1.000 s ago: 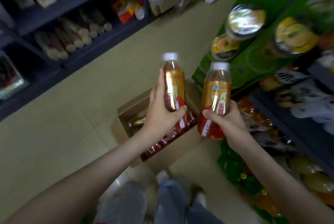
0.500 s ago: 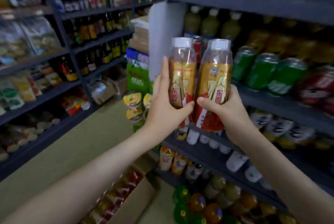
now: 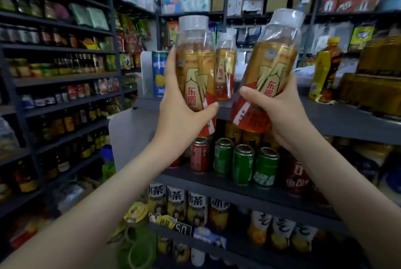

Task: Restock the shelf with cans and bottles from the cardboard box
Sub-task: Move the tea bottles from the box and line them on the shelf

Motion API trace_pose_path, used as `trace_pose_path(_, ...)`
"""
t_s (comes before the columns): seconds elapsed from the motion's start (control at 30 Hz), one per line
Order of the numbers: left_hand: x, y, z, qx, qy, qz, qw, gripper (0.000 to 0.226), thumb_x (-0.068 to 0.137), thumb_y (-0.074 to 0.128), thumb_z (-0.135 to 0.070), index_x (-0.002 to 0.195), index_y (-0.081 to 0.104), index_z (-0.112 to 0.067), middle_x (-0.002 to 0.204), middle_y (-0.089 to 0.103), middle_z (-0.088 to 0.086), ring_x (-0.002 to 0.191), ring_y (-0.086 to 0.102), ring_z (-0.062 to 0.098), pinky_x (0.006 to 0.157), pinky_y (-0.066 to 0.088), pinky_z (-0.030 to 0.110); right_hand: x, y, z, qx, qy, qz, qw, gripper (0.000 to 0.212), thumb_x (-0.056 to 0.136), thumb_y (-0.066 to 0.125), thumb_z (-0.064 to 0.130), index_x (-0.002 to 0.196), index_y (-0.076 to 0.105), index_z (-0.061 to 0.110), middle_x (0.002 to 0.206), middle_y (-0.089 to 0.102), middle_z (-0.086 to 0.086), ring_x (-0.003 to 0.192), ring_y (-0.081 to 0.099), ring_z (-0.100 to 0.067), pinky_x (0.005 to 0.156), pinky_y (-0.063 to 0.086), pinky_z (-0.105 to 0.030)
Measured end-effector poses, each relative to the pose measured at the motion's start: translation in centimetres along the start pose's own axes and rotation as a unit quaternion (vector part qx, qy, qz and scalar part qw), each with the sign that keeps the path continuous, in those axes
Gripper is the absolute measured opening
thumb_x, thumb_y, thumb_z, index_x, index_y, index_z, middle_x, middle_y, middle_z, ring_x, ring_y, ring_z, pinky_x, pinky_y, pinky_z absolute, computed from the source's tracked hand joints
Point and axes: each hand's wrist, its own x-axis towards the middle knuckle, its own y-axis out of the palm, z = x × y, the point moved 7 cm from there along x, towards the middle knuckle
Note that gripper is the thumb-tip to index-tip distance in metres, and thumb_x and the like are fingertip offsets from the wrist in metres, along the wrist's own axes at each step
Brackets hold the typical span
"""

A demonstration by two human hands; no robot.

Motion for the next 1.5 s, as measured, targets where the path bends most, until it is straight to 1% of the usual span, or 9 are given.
trace_pose_path(0.13, 4.2, -1.0, 1.5, -0.001, 0.017, -0.028, 0.999, 0.110, 0.075, 0.079, -0.015, 0.151, 0.003, -0.035, 0.129, 0.030, -0.035, 0.108, 0.040, -0.025, 0.095, 0.035, 0.006, 4.2, 2.5, -0.9, -0.054, -0.021, 0.003, 0.998, 0.086, 0.064, 0.088, 0.023, 0.128, 0.031, 0.018, 0.115, 0.059, 0.003, 0.104, 0.062, -0.009, 0.089, 0.052, -0.033)
trace_pose_path(0.23, 6.8, -1.9, 3.1, -0.001, 0.024, -0.034, 0.999, 0.111, 0.075, 0.079, -0.014, 0.152, 0.001, -0.034, 0.119, 0.035, -0.036, 0.097, 0.045, -0.028, 0.082, 0.037, -0.003, 6.6, 4.9, -2.3, -0.082, -0.026, -0.010, 0.996, 0.085, 0.064, 0.087, 0.022, 0.125, 0.028, 0.019, 0.110, 0.054, 0.006, 0.098, 0.057, -0.003, 0.078, 0.046, -0.020)
trace_pose_path(0.47, 9.9, -2.3, 6.0, 0.001, 0.026, -0.026, 0.999, 0.109, 0.076, 0.078, -0.009, 0.152, 0.002, -0.030, 0.106, 0.025, -0.047, 0.089, 0.040, -0.037, 0.070, 0.032, -0.010, 10.8, 6.7, -6.0, -0.122, -0.008, -0.039, 0.992, 0.087, 0.056, 0.089, 0.032, 0.117, 0.027, 0.024, 0.119, 0.052, -0.004, 0.108, 0.056, -0.017, 0.088, 0.049, -0.030)
trace_pose_path(0.67, 10.6, -1.2, 7.9, -0.018, 0.011, -0.024, 0.999, 0.111, 0.075, 0.078, -0.010, 0.151, 0.001, -0.035, 0.110, 0.025, -0.046, 0.090, 0.037, -0.038, 0.070, 0.028, -0.012, 12.3, 7.8, -6.9, -0.190, 0.004, 0.000, 0.982, 0.112, 0.042, 0.078, 0.058, 0.132, 0.022, 0.023, 0.131, 0.043, -0.006, 0.119, 0.049, -0.021, 0.101, 0.046, -0.046)
trace_pose_path(0.87, 10.5, 0.1, 8.0, -0.011, 0.002, -0.031, 0.999, 0.111, 0.075, 0.079, -0.010, 0.151, 0.002, -0.033, 0.108, 0.020, -0.049, 0.088, 0.034, -0.040, 0.071, 0.027, -0.013, 12.8, 7.7, -7.4, -0.223, 0.001, 0.060, 0.973, 0.098, 0.070, 0.081, 0.038, 0.140, 0.016, 0.020, 0.136, 0.039, -0.005, 0.125, 0.045, -0.020, 0.104, 0.043, -0.040)
trace_pose_path(1.1, 10.6, 1.6, 6.7, -0.006, 0.018, -0.022, 1.000, 0.111, 0.074, 0.079, -0.014, 0.151, 0.002, -0.038, 0.121, 0.035, -0.041, 0.096, 0.041, -0.032, 0.075, 0.033, -0.009, 12.1, 6.7, -6.2, -0.267, -0.033, 0.071, 0.961, 0.073, 0.075, 0.077, 0.040, 0.129, 0.035, 0.016, 0.114, 0.058, 0.004, 0.099, 0.058, -0.011, 0.069, 0.044, -0.012)
trace_pose_path(1.3, 10.3, 1.4, 5.4, 0.010, 0.012, -0.026, 1.000, 0.112, 0.073, 0.080, -0.013, 0.150, 0.003, -0.040, 0.103, 0.035, -0.048, 0.090, 0.048, -0.029, 0.077, 0.042, 0.006, 12.2, 6.4, -6.3, -0.268, 0.003, 0.127, 0.955, 0.075, 0.074, 0.077, 0.047, 0.131, 0.037, 0.018, 0.123, 0.056, 0.002, 0.110, 0.056, -0.014, 0.090, 0.048, -0.028)
trace_pose_path(1.4, 9.5, 1.3, 3.3, 0.020, 0.033, -0.036, 0.999, 0.111, 0.073, 0.080, -0.011, 0.151, 0.005, -0.037, 0.109, 0.032, -0.046, 0.093, 0.044, -0.032, 0.075, 0.040, -0.003, 11.3, 5.0, -3.5, -0.278, -0.073, 0.083, 0.954, 0.080, 0.074, 0.074, 0.052, 0.137, 0.035, 0.021, 0.124, 0.044, 0.011, 0.116, 0.043, -0.006, 0.098, 0.039, -0.027)
trace_pose_path(1.5, 8.7, 1.9, 0.1, 0.020, 0.086, -0.037, 0.995, 0.110, 0.074, 0.081, -0.016, 0.151, 0.004, -0.033, 0.119, 0.033, -0.043, 0.104, 0.043, -0.029, 0.084, 0.038, -0.002, 9.8, 3.8, 1.0, -0.165, -0.132, 0.090, 0.973, 0.077, 0.076, 0.070, 0.050, 0.139, 0.037, 0.022, 0.122, 0.053, 0.010, 0.110, 0.053, -0.002, 0.093, 0.046, -0.024)
